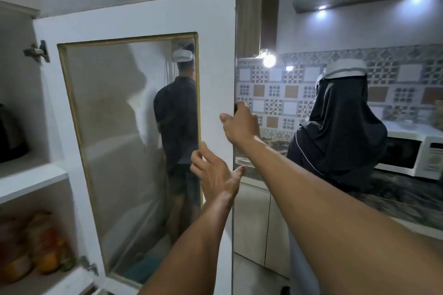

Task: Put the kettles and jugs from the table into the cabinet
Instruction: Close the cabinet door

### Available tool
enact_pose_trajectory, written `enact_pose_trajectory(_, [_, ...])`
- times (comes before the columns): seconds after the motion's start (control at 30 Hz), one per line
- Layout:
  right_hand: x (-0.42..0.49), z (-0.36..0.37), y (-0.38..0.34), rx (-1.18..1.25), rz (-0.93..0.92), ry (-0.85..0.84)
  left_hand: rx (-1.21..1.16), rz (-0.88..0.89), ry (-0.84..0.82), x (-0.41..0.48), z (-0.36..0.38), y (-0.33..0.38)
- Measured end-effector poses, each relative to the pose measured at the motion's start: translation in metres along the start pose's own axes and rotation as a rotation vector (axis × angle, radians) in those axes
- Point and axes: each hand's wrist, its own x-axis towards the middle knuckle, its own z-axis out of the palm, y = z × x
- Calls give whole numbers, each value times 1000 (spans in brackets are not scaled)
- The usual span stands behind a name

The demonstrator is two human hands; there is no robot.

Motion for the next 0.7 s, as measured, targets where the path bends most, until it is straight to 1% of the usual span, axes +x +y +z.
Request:
enact_pose_trajectory(0.13, [-22, -1, -4, 19, -9, 7, 78, -27, 65, -15, -14, 2])
enact_pose_trajectory(0.3, [-67, -2, -27, 32, -64, 10, 105, -28, 46, -43, -55, -2])
enact_pose_trajectory(0.43, [-123, -3, -61, 49, -129, -33, 69, -25, 48, -75, -109, -19])
enact_pose_trajectory(0.7, [-247, 27, -148, 31, -372, -185, -41, -54, 44, -139, -248, -84])
